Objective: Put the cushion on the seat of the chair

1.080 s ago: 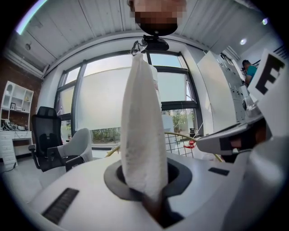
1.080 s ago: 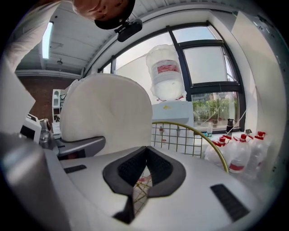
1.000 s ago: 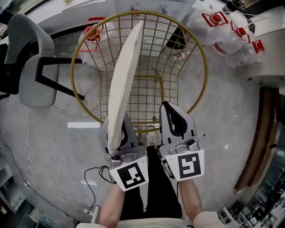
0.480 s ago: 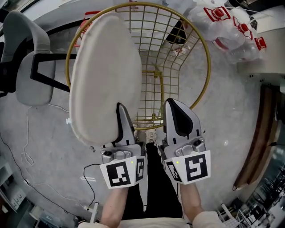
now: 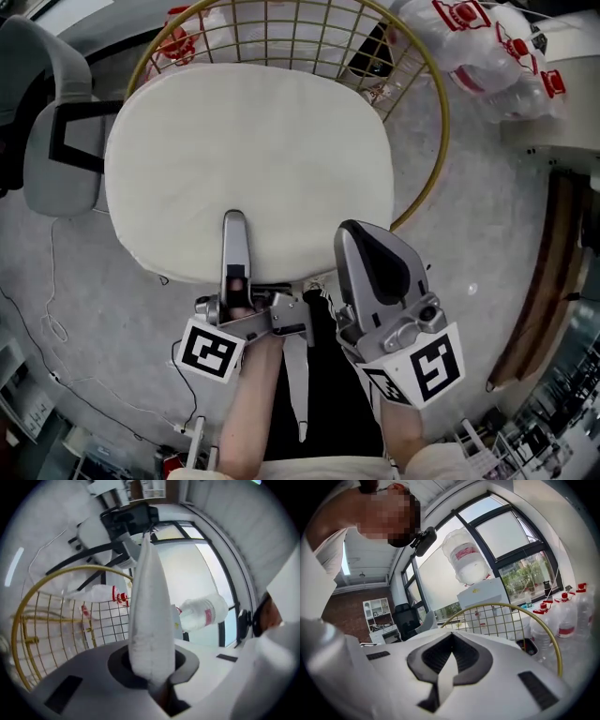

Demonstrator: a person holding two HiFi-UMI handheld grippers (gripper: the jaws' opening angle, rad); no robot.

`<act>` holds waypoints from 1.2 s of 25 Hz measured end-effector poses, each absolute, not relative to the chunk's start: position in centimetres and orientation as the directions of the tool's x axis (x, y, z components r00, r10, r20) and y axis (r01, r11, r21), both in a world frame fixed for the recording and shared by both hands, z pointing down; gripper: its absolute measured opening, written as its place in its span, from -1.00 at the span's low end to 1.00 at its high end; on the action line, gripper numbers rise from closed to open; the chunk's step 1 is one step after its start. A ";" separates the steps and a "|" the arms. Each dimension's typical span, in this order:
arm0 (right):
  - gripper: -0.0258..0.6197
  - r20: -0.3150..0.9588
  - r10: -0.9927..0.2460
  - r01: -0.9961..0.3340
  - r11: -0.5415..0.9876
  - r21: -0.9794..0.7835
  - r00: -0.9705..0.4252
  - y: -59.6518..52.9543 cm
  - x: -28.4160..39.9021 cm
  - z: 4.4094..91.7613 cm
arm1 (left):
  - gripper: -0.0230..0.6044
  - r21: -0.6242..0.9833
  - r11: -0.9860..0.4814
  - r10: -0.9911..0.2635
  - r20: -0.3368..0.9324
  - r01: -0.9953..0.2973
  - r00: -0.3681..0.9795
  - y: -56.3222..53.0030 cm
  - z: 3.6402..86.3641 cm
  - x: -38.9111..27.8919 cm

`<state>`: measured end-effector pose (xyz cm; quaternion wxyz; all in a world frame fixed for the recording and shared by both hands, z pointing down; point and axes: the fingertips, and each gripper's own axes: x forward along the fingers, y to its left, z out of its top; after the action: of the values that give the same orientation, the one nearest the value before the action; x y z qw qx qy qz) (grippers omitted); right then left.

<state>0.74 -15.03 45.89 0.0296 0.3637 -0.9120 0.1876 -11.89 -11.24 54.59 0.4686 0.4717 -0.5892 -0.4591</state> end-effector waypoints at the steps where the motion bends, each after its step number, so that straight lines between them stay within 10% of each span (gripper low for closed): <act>1: -0.87 0.201 -0.657 -0.683 0.662 -0.309 -0.727 -15.2 0.7 46.2 | -0.77 0.992 0.111 -0.987 0.103 -0.056 -0.124 -11.3 54.9 -11.8; 30: -0.87 0.351 -0.643 -0.729 0.644 -0.233 -0.681 -16.4 0.1 53.3 | -0.77 0.976 0.190 -0.972 0.202 0.103 -0.119 -10.8 66.0 -10.3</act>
<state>0.07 -16.39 53.35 0.1187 0.3816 -0.8988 0.1801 -10.35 -10.76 65.96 0.5358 0.3916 -0.5550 -0.5015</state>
